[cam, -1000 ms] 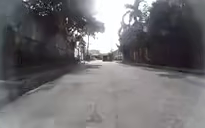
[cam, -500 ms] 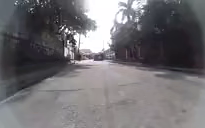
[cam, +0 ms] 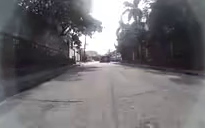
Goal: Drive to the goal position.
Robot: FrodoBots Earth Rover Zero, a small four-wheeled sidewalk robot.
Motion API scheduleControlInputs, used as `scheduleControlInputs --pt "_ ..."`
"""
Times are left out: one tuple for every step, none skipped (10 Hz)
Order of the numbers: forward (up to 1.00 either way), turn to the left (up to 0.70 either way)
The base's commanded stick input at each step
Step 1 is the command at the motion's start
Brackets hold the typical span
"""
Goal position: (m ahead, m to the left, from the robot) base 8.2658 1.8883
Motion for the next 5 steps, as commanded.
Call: scheduleControlInputs --pt "1.0 0.0" --pt "1.0 0.0" --pt "1.0 0.01" --pt "1.0 0.03" --pt "1.0 0.04"
